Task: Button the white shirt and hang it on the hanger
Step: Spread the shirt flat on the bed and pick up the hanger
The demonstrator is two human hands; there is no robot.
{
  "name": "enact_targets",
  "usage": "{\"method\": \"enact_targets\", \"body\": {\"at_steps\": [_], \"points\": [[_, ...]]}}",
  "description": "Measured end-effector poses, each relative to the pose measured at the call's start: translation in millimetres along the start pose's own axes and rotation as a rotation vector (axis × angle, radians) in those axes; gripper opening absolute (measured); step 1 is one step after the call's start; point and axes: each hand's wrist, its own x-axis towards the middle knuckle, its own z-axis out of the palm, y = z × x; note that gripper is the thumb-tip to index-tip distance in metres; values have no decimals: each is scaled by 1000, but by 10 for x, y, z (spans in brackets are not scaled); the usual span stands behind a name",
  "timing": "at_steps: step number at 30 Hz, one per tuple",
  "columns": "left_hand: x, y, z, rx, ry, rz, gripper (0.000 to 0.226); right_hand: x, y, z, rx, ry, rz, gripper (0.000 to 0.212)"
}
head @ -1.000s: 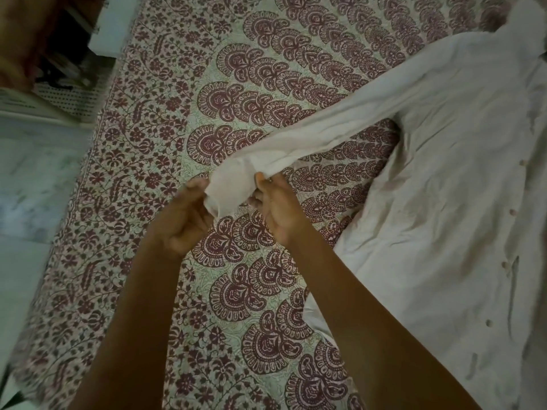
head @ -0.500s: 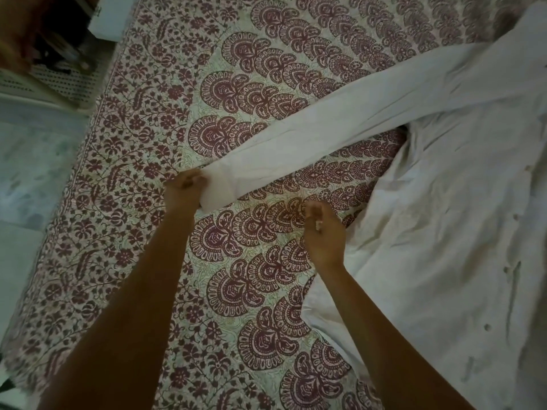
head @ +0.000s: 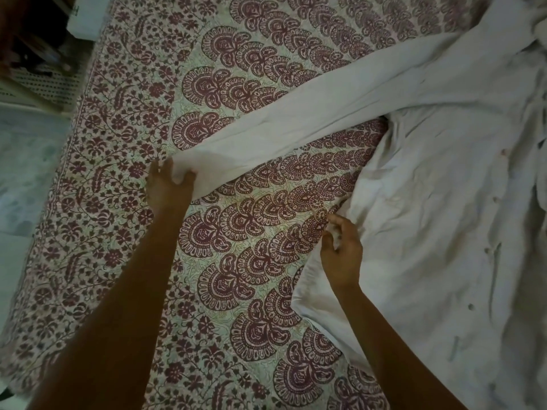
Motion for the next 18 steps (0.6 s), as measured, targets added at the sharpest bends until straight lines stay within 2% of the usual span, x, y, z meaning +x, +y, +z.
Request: {"method": "enact_targets", "body": {"at_steps": [2, 5, 7, 9, 11, 13, 16, 18], "points": [[-254, 117, 19, 50, 36, 65, 56, -10, 58, -28, 59, -3, 99, 34], [-837, 358, 135, -123, -2, 256, 39, -37, 121, -114, 157, 56, 136, 32], [-1168, 469, 272, -198, -163, 339, 26, -79, 137, -222, 139, 112, 140, 29], [-1408, 511, 420, -221, -412, 390, 24, -142, 174, -351, 73, 157, 124, 27], [-1641, 541, 529, -218, -710, 382, 46, -225, 300, -514, 11, 177, 116, 26], [-1834, 508, 605, -122, -890, 449, 78, -329, 475, -669, -63, 151, 149, 28], [-2054, 410, 655, 201, -975, 702, 100, -520, 706, -907, -252, 82, 186, 46], [-2111, 330, 664, 413, -914, 869, 90, -654, 811, -1007, -364, 8, 144, 59]]}}
